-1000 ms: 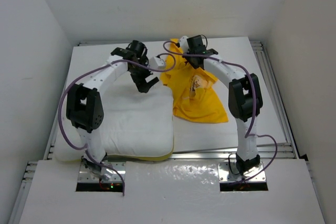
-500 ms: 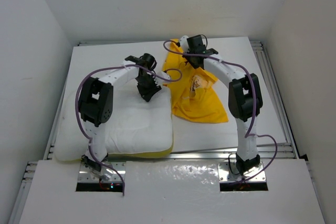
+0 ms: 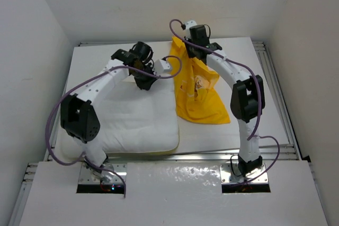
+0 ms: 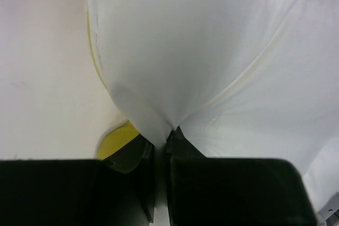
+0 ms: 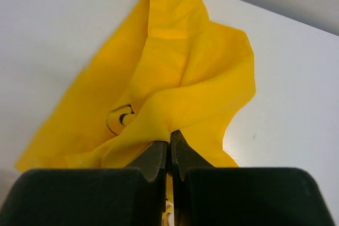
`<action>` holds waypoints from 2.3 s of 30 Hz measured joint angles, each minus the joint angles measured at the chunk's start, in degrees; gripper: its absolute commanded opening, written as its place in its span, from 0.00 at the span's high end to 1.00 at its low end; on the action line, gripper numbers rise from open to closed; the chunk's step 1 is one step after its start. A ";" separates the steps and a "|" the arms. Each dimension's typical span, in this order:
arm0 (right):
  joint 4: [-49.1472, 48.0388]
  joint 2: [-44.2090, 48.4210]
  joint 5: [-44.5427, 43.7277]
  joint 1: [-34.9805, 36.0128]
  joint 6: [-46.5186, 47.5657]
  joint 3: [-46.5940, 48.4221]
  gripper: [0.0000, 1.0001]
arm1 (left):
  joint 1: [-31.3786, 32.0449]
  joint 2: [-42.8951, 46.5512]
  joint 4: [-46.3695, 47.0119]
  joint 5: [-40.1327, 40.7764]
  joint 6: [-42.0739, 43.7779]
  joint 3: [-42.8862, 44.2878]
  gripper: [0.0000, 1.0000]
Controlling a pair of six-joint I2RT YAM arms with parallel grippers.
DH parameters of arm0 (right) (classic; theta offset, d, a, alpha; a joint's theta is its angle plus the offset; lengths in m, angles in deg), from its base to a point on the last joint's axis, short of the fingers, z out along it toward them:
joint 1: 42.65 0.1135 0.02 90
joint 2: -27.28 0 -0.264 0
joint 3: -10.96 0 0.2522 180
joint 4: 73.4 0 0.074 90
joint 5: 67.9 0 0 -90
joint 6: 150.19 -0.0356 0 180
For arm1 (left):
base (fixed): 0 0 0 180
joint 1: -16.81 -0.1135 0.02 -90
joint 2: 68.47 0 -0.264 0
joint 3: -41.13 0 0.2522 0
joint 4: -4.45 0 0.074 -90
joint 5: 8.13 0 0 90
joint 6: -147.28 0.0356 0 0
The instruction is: Put the pillow into the pillowcase
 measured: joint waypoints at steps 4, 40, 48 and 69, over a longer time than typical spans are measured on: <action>-1.51 -0.11 1.66 0.00 -5.64 2.73 1.00 | 2.67 2.67 -0.94 -0.94 -0.57 6.05 1.00; 1.84 6.45 14.14 -0.13 -12.55 -5.44 0.33 | 2.21 -24.48 16.57 20.65 -30.53 23.98 1.00; 1.77 14.21 15.58 -4.50 -0.28 -15.08 0.39 | 2.43 -28.70 18.97 23.80 -30.86 23.98 1.00; -6.36 -8.79 18.03 -4.81 7.56 -2.89 1.00 | 4.35 -28.63 16.70 24.63 -31.87 25.31 1.00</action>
